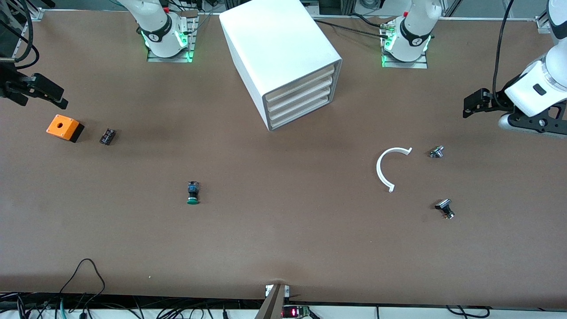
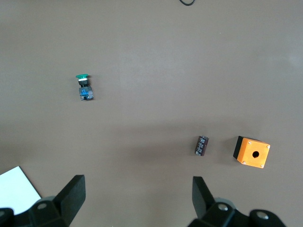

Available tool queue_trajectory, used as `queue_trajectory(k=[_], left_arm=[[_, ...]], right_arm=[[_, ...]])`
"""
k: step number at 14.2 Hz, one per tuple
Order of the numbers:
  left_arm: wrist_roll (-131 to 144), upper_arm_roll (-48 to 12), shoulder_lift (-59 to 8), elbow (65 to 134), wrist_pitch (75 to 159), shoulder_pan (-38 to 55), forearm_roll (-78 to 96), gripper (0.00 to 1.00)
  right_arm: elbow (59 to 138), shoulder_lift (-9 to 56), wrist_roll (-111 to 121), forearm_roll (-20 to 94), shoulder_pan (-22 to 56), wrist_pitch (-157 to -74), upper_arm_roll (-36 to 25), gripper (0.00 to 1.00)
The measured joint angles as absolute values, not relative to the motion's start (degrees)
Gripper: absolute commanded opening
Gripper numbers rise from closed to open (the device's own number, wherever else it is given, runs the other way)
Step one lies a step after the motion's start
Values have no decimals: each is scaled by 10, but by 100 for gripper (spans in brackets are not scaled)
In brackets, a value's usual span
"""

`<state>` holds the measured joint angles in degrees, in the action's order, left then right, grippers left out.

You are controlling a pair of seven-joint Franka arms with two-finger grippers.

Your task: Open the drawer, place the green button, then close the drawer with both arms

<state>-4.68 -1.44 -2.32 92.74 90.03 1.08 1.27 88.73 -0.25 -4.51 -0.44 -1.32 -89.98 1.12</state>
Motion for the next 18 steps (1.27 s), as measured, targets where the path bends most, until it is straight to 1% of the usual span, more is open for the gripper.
queue_trajectory(k=[7,9,11,14,18], left_arm=[[-13,-14,-28,927,897,10,14,99],[0,-14,-28,927,878,10,14,99],[7,-14,-28,925,856,10,14,99],[9,-14,-28,924,854,9,14,99],[9,-14,-39,924,838,9,38,99]], right_arm=[[888,-2,-49,-4,-13,-889,11,100],[890,1,-49,-4,-13,-882,12,100],[900,11,-49,-4,-11,-869,13,100],[908,32,-49,0,3,-869,15,100],[908,66,-55,5,30,-883,16,100]])
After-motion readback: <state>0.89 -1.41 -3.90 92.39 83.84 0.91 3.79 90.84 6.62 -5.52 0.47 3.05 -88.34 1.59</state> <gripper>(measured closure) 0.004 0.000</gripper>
